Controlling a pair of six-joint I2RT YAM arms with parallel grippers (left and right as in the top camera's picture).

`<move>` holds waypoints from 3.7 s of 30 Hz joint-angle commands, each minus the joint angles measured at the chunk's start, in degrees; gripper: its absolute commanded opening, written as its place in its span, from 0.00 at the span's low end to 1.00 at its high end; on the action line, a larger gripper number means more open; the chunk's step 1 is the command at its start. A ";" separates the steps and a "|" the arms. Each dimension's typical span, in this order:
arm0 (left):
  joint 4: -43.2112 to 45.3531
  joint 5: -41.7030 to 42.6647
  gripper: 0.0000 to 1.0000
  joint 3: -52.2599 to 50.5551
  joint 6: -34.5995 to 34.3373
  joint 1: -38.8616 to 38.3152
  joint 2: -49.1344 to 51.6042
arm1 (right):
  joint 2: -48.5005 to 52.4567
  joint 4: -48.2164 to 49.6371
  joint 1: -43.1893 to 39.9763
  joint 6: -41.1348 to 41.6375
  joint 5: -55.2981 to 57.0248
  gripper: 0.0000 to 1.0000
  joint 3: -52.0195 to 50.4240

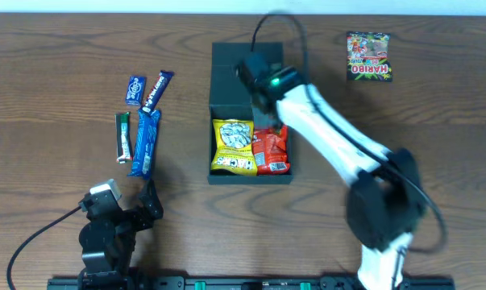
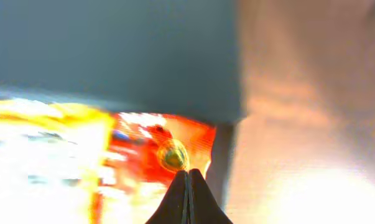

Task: Pack container
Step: 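Move the right gripper to the Haribo bag and grasp it, then lift the Haribo bag and carry it over the box with the right gripper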

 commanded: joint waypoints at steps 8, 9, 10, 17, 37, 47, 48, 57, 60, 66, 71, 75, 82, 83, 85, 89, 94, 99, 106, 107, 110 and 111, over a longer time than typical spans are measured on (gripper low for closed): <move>-0.20 -0.02 0.95 -0.87 -0.22 0.17 -0.31 | -9.94 9.29 -27.80 -4.00 -24.37 0.02 2.91; -0.20 -0.04 0.95 -0.87 -0.22 0.17 -0.31 | -8.90 10.64 -31.39 -4.00 -28.17 0.04 2.91; -0.20 -0.04 0.95 -0.87 -0.22 0.17 -0.31 | -7.82 12.02 -34.25 -4.00 -31.10 0.05 2.91; -0.17 -0.04 0.95 -0.87 -0.22 0.17 -0.31 | 2.38 26.12 -48.70 0.79 -43.12 0.08 2.91; -0.20 -2.03 0.95 -0.87 -0.24 0.17 -0.31 | 19.45 43.63 -49.48 -3.08 -36.00 0.99 3.37; -0.20 -3.48 0.95 -0.87 -0.46 0.17 -0.31 | 34.71 18.34 -46.12 -13.25 -27.80 0.99 37.33; -0.20 -3.48 0.95 -0.87 -0.46 0.17 -0.31 | 35.71 16.85 -46.12 -13.25 -27.63 0.99 39.32; -0.20 -3.45 0.95 -0.87 -0.46 0.17 -0.31 | 37.97 12.39 -46.12 -15.72 -27.65 0.93 41.22; -0.20 -3.45 0.95 -0.87 -0.46 0.17 -0.31 | 38.23 10.91 -46.12 -17.14 -27.61 0.93 41.13; -0.20 -3.45 0.95 -0.87 -0.46 0.17 -0.31 | 38.88 8.92 -46.16 -19.47 -27.36 0.87 41.13; -0.20 -3.43 0.95 -0.87 -0.46 0.17 -0.31 | 39.78 7.63 -45.75 -20.13 -27.41 0.85 41.13; -0.20 -3.23 0.95 -0.87 -0.46 0.17 -0.31 | 39.95 7.30 -45.75 -20.35 -27.39 0.79 41.13; -0.20 -3.26 0.95 -0.87 -0.46 0.17 -0.31 | 40.24 7.04 -45.75 -20.50 -27.43 0.62 41.13; -0.20 -3.23 0.95 -0.87 -0.46 0.17 -0.31 | 40.26 7.04 -45.75 -20.50 -27.43 0.59 41.13; -0.20 -3.26 0.95 -0.87 -0.46 0.17 -0.31 | 40.26 6.88 -45.72 -20.50 -27.45 0.49 41.13; -0.20 -3.23 0.95 -0.87 -0.46 0.17 -0.31 | 40.26 6.84 -45.51 -20.48 -27.45 0.33 41.13; -0.20 -3.26 0.95 -0.87 -0.46 0.17 -0.31 | 40.26 6.82 -44.96 -20.24 -27.47 0.19 41.13; -0.20 -3.26 0.95 -0.87 -0.46 0.17 -0.31 | 40.24 6.84 -44.24 -18.43 -28.20 0.01 41.27; -0.20 -3.28 0.95 -0.87 -0.44 0.17 -0.31 | 38.40 4.66 -43.67 -15.45 -33.68 0.01 46.69; -0.20 -3.28 0.95 -0.87 -0.42 0.17 -0.31 | 37.77 3.52 -43.32 -15.47 -33.75 0.01 48.52; -0.20 -3.45 0.95 -0.87 -0.39 0.17 -0.31 | 35.10 -0.63 -41.70 -15.56 -33.90 0.01 54.29; -0.20 -3.50 0.95 -0.87 -0.31 0.17 -0.31 | 33.88 -2.21 -40.92 -15.56 -33.90 0.01 56.08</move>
